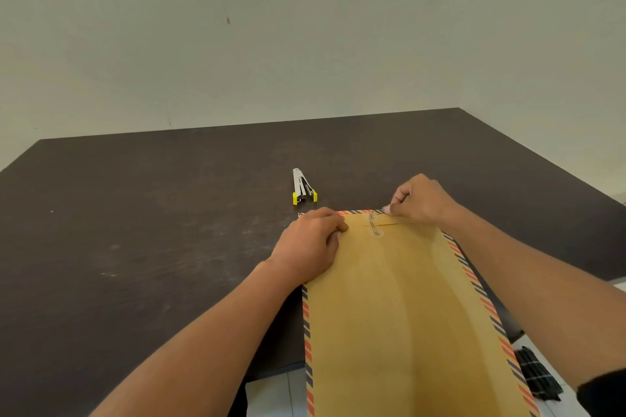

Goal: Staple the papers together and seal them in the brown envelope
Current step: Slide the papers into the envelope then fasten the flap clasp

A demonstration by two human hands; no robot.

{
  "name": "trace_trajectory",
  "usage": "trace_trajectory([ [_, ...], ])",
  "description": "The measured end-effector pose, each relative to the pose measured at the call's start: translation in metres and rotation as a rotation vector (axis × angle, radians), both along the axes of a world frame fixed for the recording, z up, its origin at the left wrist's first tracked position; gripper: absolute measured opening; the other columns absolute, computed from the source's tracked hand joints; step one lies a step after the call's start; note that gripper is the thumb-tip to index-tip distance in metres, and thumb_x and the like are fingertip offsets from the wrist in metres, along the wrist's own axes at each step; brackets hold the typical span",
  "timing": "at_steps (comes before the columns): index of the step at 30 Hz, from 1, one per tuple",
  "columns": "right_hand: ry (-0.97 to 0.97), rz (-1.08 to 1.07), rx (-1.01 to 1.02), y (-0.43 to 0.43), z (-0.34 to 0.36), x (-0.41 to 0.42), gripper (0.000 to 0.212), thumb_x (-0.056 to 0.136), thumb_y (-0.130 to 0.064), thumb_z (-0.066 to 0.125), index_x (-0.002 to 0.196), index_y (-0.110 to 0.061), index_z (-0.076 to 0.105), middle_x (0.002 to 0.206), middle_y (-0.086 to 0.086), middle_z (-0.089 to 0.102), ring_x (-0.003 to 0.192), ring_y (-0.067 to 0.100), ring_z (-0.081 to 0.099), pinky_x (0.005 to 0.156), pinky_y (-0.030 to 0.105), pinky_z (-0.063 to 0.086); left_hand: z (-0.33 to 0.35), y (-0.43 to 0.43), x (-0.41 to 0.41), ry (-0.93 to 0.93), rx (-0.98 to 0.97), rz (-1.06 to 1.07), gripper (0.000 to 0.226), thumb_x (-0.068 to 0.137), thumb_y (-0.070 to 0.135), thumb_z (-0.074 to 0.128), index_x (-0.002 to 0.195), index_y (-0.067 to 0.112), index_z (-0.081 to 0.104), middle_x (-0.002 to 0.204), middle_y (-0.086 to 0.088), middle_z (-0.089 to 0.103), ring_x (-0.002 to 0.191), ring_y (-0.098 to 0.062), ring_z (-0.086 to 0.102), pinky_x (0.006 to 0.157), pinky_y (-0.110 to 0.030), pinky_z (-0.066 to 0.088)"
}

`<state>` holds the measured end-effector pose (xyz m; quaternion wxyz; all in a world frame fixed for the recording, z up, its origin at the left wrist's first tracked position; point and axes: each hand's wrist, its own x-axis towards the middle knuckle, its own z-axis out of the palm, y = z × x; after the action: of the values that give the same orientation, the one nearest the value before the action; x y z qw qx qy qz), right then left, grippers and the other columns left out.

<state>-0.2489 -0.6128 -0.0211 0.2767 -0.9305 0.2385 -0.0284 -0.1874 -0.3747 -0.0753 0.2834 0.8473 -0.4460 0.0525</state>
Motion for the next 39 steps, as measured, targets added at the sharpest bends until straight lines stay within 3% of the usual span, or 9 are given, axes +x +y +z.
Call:
trace_trajectory([
  [4, -0.102, 0.011, -0.076, 0.007, -0.009, -0.022, 0.016, 0.081, -0.026, 0.078, 0.068, -0.019, 0.073, 0.058, -0.015, 0.060, 0.072, 0.015, 0.064, 0.077, 0.037, 0.057, 0.003, -0.001, -0.006, -0.013, 0.017, 0.053, 0.027, 0.094, 0.019, 0.049, 0.111, 0.024, 0.070, 0.126, 0.013, 0.061, 0.110, -0.015, 0.059, 0.079, -0.032, 0.051],
  [8, -0.259, 0.124, -0.231, 0.019, -0.022, -0.050, 0.013, 0.085, -0.022, 0.070, 0.073, -0.025, 0.073, 0.053, -0.016, 0.051, 0.060, 0.010, 0.053, 0.070, 0.038, 0.055, 0.006, -0.001, -0.012, -0.016, 0.027, 0.101, 0.028, 0.096, 0.019, 0.048, 0.113, 0.026, 0.068, 0.128, 0.016, 0.060, 0.110, -0.015, 0.058, 0.072, -0.026, 0.043],
  [15, -0.176, 0.375, -0.699, 0.045, -0.028, -0.079, 0.025, 0.098, -0.018, 0.041, 0.099, -0.017, 0.066, 0.091, -0.001, 0.063, 0.089, 0.022, 0.057, 0.068, 0.035, 0.045, 0.008, -0.004, -0.015, 0.002, 0.050, 0.135, 0.030, 0.097, 0.019, 0.046, 0.116, 0.027, 0.068, 0.130, 0.015, 0.060, 0.113, -0.015, 0.056, 0.073, -0.026, 0.039],
  [19, -0.077, 0.443, -0.842, 0.060, -0.019, -0.076, 0.008, 0.084, -0.008, 0.061, 0.083, -0.015, 0.065, 0.077, 0.001, 0.060, 0.074, 0.021, 0.057, 0.055, 0.032, 0.033, 0.006, -0.003, -0.013, 0.003, 0.051, 0.122, 0.030, 0.097, 0.019, 0.046, 0.116, 0.027, 0.068, 0.128, 0.014, 0.060, 0.113, -0.016, 0.057, 0.079, -0.030, 0.047],
  [22, -0.131, 0.471, -0.895, 0.058, -0.022, -0.071, 0.017, 0.067, -0.007, 0.076, 0.068, -0.020, 0.064, 0.061, -0.005, 0.054, 0.057, 0.016, 0.051, 0.047, 0.029, 0.023, 0.005, -0.002, -0.012, -0.031, 0.065, 0.083, 0.033, 0.097, 0.019, 0.045, 0.123, 0.027, 0.064, 0.129, 0.011, 0.059, 0.114, -0.018, 0.056, 0.087, -0.035, 0.048],
  [25, -0.140, 0.433, -0.795, 0.058, -0.023, -0.068, 0.017, 0.090, -0.013, 0.056, 0.094, -0.023, 0.068, 0.085, -0.006, 0.063, 0.080, 0.017, 0.056, 0.057, 0.031, 0.036, 0.005, -0.002, -0.010, -0.112, 0.137, 0.044, 0.046, 0.096, 0.022, 0.043, 0.141, 0.030, 0.048, 0.132, 0.006, 0.055, 0.114, -0.020, 0.050, 0.094, -0.037, 0.043],
  [28, -0.166, 0.390, -0.670, 0.050, -0.023, -0.070, 0.025, 0.099, -0.018, 0.043, 0.109, -0.025, 0.064, 0.101, -0.006, 0.063, 0.096, 0.018, 0.056, 0.076, 0.036, 0.048, 0.009, 0.000, -0.004, -0.295, 0.252, 0.025, 0.047, 0.096, 0.031, 0.039, 0.141, 0.038, 0.048, 0.127, 0.006, 0.050, 0.113, -0.019, 0.047, 0.096, -0.036, 0.038],
  [33, -0.174, 0.467, -0.570, 0.053, -0.022, -0.073, 0.017, 0.099, -0.024, 0.043, 0.099, -0.021, 0.061, 0.098, -0.006, 0.061, 0.094, 0.016, 0.054, 0.076, 0.029, 0.041, 0.007, -0.001, -0.002, -0.300, 0.223, -0.022, 0.044, 0.094, 0.031, 0.041, 0.133, 0.033, 0.060, 0.131, 0.004, 0.053, 0.125, -0.020, 0.044, 0.098, -0.036, 0.040],
  [39, -0.174, 0.503, -0.531, 0.069, -0.013, -0.043, 0.016, 0.098, -0.020, 0.046, 0.096, -0.020, 0.062, 0.096, -0.003, 0.057, 0.094, 0.019, 0.053, 0.075, 0.032, 0.042, 0.002, 0.000, -0.004, -0.174, 0.147, -0.029, 0.039, 0.095, 0.026, 0.045, 0.129, 0.029, 0.064, 0.131, 0.002, 0.057, 0.117, -0.023, 0.054, 0.092, -0.037, 0.042],
])
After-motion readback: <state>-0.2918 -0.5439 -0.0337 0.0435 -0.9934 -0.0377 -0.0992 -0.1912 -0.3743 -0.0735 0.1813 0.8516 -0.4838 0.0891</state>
